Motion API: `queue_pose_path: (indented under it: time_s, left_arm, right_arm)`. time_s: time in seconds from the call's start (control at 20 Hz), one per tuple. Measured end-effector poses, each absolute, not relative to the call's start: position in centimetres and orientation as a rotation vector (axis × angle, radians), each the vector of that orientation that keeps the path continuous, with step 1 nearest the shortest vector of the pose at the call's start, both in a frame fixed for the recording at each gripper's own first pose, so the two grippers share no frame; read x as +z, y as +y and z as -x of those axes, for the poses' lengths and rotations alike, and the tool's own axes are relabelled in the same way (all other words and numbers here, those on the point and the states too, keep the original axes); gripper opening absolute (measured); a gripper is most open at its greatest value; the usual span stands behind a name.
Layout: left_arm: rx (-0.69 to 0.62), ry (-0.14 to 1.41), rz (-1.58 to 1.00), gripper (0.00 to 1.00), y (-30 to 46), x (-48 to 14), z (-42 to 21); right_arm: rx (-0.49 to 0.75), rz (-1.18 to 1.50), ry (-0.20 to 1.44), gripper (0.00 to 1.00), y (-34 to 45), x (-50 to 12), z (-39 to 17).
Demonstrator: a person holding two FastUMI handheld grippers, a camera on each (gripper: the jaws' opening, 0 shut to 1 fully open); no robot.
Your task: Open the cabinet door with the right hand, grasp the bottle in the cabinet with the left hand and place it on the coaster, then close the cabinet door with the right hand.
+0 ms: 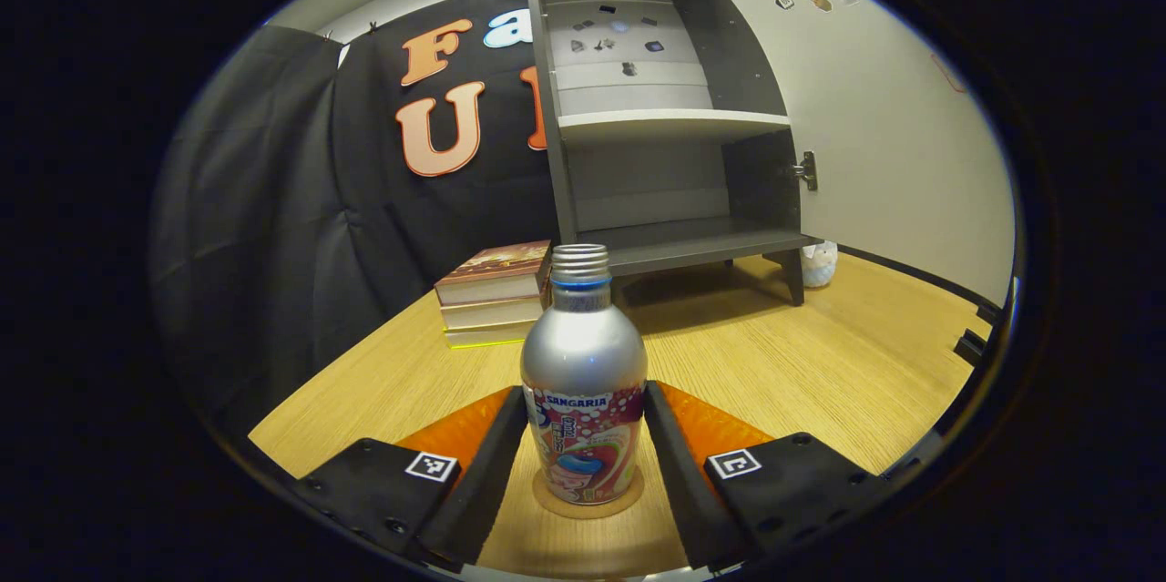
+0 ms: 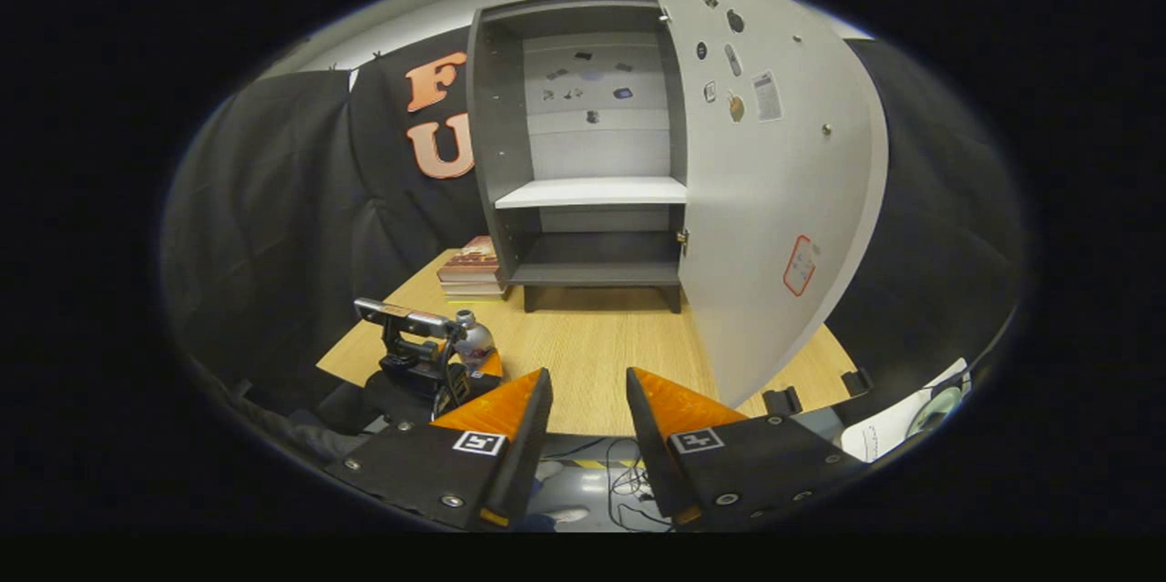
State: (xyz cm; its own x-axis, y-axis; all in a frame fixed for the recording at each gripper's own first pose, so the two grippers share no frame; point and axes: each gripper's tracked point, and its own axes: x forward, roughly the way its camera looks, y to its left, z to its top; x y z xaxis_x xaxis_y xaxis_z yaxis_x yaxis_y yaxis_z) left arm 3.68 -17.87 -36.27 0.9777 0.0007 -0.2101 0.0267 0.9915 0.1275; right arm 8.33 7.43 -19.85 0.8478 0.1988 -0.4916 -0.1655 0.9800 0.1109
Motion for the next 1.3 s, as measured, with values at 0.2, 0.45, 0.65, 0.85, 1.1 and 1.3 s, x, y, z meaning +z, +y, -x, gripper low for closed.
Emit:
queue_pose_path:
  time_s: [0.2, 0.45, 0.65, 0.85, 1.1, 1.3]
  left_arm:
    - [0.001, 0.207, -0.163, 0.89, -17.5, -35.8, -3.2]
    - [0.005, 0.179, -0.148, 0.95, -17.3, -33.5, -2.6]
    - [0.012, 0.139, -0.169, 0.95, -17.3, -30.3, -1.9]
    - [-0.011, 0.085, -0.167, 0.95, -18.3, -25.6, -1.1]
    - [-0.055, 0.063, -0.118, 0.95, -19.9, -19.2, -0.1]
    - [-0.086, 0.037, -0.112, 0.95, -20.2, -15.0, 0.7]
  right_arm:
    - [0.196, -0.068, 0.533, 0.51, 7.1, -20.1, -7.6]
    - [0.191, -0.082, 0.505, 0.51, 6.7, -19.2, -7.2]
    - [0.185, -0.099, 0.471, 0.51, 6.1, -18.3, -6.7]
    - [0.167, -0.116, 0.398, 0.51, 5.0, -16.1, -6.9]
    - [0.137, -0.138, 0.276, 0.51, 2.0, -11.8, -7.6]
    - [0.073, -0.122, 0.185, 0.51, -2.9, -8.1, -8.6]
